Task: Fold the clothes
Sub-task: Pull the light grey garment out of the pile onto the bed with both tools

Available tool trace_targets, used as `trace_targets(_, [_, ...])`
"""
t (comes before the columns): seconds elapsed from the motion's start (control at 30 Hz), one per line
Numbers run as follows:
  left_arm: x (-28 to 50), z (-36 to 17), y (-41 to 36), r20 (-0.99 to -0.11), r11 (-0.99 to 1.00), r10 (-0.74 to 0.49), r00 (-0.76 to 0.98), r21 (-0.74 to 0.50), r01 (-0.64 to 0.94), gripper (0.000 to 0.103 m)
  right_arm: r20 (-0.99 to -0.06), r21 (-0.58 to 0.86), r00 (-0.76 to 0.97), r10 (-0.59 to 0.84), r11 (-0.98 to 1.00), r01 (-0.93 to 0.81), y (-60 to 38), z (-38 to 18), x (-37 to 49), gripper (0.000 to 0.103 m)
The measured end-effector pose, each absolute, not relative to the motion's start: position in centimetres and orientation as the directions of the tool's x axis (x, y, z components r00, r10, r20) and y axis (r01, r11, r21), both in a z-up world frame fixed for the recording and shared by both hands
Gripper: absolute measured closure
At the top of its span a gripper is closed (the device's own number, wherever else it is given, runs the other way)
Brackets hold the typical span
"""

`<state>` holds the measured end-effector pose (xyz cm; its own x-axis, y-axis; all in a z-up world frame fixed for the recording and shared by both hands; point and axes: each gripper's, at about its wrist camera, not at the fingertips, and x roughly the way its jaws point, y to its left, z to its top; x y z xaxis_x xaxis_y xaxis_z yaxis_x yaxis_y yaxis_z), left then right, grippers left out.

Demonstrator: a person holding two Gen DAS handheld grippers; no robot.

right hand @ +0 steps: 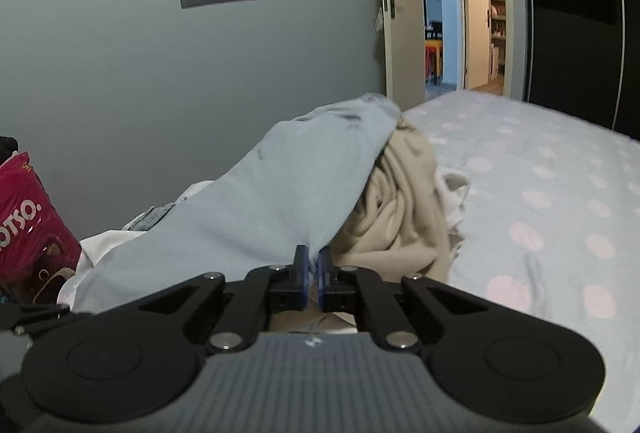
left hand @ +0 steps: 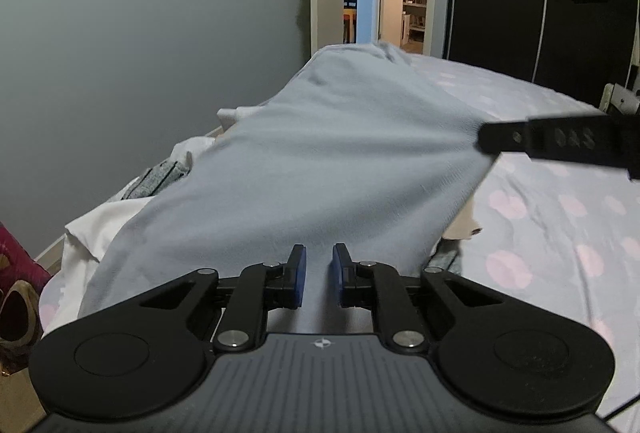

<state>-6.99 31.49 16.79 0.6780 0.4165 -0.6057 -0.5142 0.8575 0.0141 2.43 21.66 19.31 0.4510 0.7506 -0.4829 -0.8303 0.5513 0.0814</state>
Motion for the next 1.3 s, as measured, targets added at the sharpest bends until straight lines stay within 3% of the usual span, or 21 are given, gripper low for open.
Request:
trace_targets(0.43, [-8.3,20.8,22.2,-0.592,0.953,0.267,0.76,0.045,-0.3,0.084,-0.472,-0.023,0.613,0.634,0.686,-0.727,4.9,21.6,0.6,0.099])
trace_targets(0.67, [-7.3,19.1,16.9,-0.64,0.988,0.146,0.754,0.061,-0.14,0.077,-0.569,-0.069,0.69,0.448,0.81,-0.583,-8.5,19.1,1.8,0.099])
trace_targets(0.8, [-6.5,17.8,14.6,-0.67,0.996,0.089,0.737,0.068,-0.058,0.058,-0.633,-0.101,0.694,0.343,0.853,-0.513,-15.3,17.0,1.6,0.099])
trace_targets(1.03, [-6.0,14.0,13.2,-0.751,0.995,0.068,0.656,0.097,0.008,0.054,-0.718,-0.133,0.667,0.2,0.901,-0.413,-22.9,13.4,0.2,0.099])
trace_targets(1.17, [-5.9,11.7,13.5,-0.801,0.995,0.061,0.596,0.097,0.028,0.05,-0.794,-0.072,0.569,0.213,0.897,-0.436,-25.1,11.1,0.2,0.099])
trace_targets(1.3, [-6.1,10.1,13.9,-0.827,0.992,0.068,0.558,0.115,0.049,0.043,-0.813,-0.03,0.52,0.261,0.874,-0.485,-24.8,10.9,-0.3,0.09])
